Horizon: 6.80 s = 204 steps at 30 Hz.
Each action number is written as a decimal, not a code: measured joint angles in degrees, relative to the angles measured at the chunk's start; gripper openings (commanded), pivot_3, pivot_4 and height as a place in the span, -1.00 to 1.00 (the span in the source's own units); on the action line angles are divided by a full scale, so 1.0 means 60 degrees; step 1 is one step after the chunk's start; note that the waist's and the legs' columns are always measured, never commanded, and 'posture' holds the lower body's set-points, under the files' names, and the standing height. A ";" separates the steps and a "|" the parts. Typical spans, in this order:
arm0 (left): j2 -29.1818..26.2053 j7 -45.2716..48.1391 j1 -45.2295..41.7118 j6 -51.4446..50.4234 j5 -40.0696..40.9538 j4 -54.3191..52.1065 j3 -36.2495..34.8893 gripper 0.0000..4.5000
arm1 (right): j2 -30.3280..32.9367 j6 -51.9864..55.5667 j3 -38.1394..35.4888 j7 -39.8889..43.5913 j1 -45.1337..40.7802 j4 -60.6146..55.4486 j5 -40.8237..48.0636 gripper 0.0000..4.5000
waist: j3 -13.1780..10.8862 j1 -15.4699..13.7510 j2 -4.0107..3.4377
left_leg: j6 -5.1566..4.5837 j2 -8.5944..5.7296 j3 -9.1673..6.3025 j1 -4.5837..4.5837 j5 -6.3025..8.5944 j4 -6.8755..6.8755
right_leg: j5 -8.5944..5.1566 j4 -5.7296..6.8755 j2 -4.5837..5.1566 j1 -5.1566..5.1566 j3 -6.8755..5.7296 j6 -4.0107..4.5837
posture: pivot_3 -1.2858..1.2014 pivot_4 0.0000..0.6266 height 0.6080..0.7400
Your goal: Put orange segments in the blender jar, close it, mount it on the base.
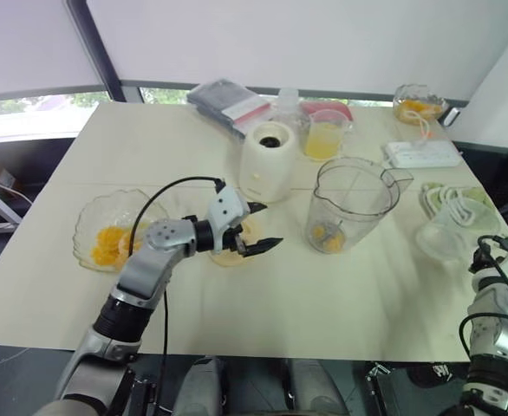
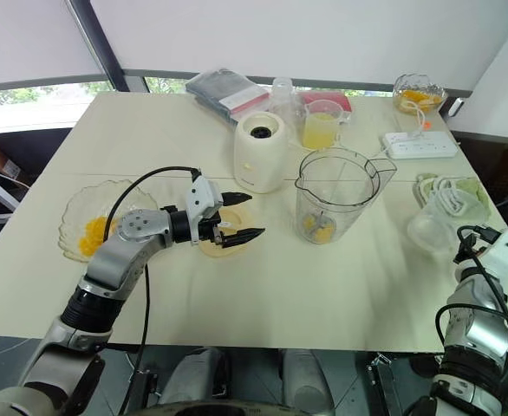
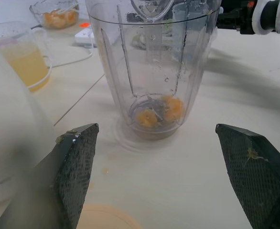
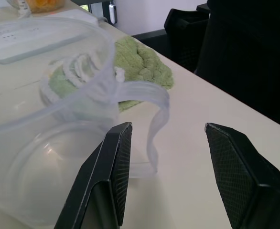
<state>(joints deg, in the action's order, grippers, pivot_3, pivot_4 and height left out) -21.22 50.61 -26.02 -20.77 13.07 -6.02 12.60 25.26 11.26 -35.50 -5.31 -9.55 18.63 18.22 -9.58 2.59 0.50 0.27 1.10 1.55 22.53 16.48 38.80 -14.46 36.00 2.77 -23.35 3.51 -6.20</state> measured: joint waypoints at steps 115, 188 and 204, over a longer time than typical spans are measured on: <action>0.0947 0.1061 -0.2036 0.2133 -0.0747 0.3530 0.0026 0.82 | 0.5411 0.5412 0.1717 0.4345 -0.1655 -0.7844 -0.0384 -0.98 | -0.0020 -0.0325 -0.0016 | -0.0004 -0.0040 0.0010 0.0143 -0.0001 -0.0074 | 0.0041 -0.0001 -0.0008 -0.0178 0.0010 -0.0081 | 0.03 -0.52 1.00; 0.1017 0.1076 -0.2034 0.2124 -0.0832 0.3472 0.0030 0.82 | 0.3271 0.5808 0.0869 0.4933 -0.1456 -0.7639 -0.1939 -0.98 | -0.0013 -0.0299 -0.0012 | -0.0001 -0.0038 0.0002 0.0140 -0.0003 0.0056 | 0.0046 0.0064 -0.0019 -0.0147 0.0018 -0.0082 | 0.03 -0.52 1.00; 0.1021 0.1081 -0.1866 0.2107 -0.0840 0.3389 0.0037 0.82 | -0.0565 0.6497 -0.1899 0.1850 -0.1509 -0.8291 -0.1049 -0.98 | -0.0009 -0.0320 -0.0019 | -0.0001 -0.0039 0.0001 0.0143 -0.0002 0.0052 | 0.0046 0.0070 -0.0017 -0.0150 0.0015 -0.0084 | 0.03 -0.52 1.00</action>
<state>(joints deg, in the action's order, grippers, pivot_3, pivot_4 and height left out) -15.10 57.10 -37.22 -8.13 8.03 14.31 12.82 21.87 50.25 -46.90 5.79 -18.60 -31.11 11.92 -9.63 0.67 0.38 0.26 0.87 1.56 23.39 16.46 39.11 -14.18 36.42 2.67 -24.25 3.60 -6.70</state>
